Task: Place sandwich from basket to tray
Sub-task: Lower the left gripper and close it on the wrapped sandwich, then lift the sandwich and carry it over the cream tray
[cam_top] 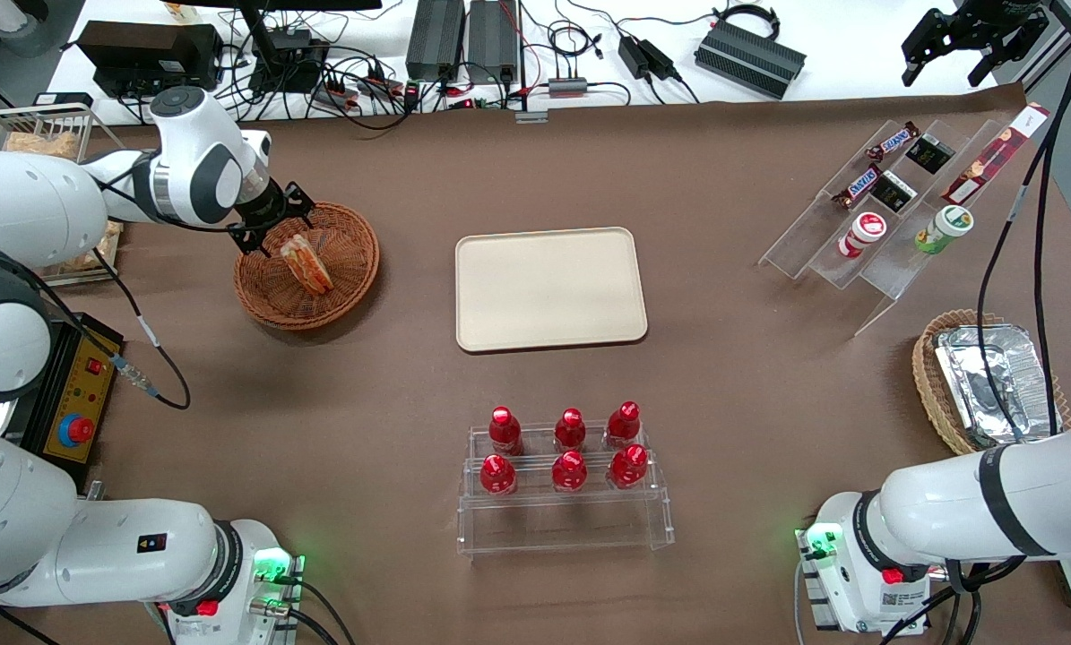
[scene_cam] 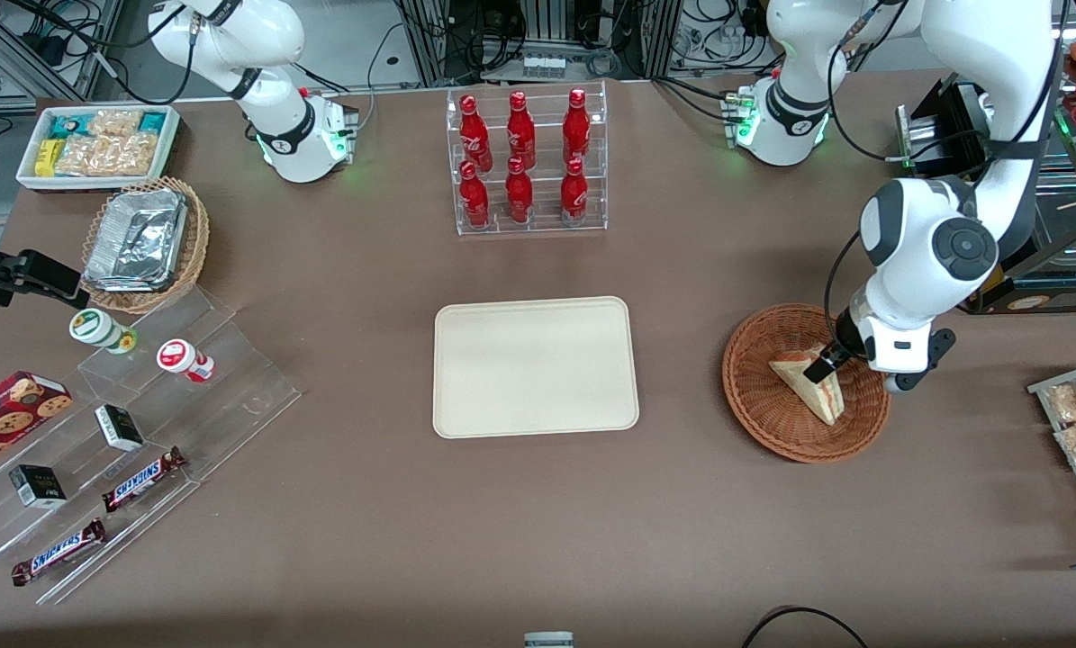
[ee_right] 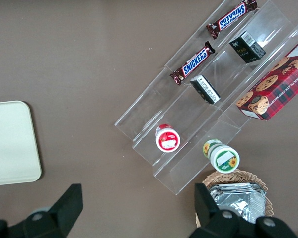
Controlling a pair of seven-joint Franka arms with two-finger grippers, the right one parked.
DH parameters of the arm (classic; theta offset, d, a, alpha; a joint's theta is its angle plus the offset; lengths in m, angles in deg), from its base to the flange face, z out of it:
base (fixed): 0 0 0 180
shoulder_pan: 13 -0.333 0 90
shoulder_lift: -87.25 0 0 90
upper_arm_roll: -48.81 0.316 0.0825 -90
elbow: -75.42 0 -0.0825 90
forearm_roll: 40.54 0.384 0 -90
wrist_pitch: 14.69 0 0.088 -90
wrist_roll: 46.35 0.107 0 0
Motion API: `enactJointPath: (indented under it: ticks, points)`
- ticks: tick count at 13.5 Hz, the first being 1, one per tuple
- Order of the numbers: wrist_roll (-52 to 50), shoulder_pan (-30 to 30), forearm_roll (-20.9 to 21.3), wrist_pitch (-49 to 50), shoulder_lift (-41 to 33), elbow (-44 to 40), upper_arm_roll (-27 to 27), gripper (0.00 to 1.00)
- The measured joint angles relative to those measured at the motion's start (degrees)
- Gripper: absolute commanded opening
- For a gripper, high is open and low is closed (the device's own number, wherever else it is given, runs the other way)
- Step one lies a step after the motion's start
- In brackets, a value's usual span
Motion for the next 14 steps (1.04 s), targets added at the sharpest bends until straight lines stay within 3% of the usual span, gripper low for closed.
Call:
enactJointPath:
  ticks: [2, 3, 5, 10, 14]
  points:
    - [-0.37, 0.02, 0.0, -1.35, 2.02, 0.12, 0.0, 1.0]
    - [-0.4, 0.03, 0.0, -2.25, 3.14, 0.12, 0.0, 0.92]
    - [-0.45, 0.03, 0.0, -3.91, 4.97, 0.12, 0.0, 0.01]
    - [-0.55, 0.11, 0.0, -3.76, 4.66, -0.35, -0.01, 0.0]
    - [-0.4, 0.53, 0.0, 3.56, 0.99, -3.48, -0.94, 0.0]
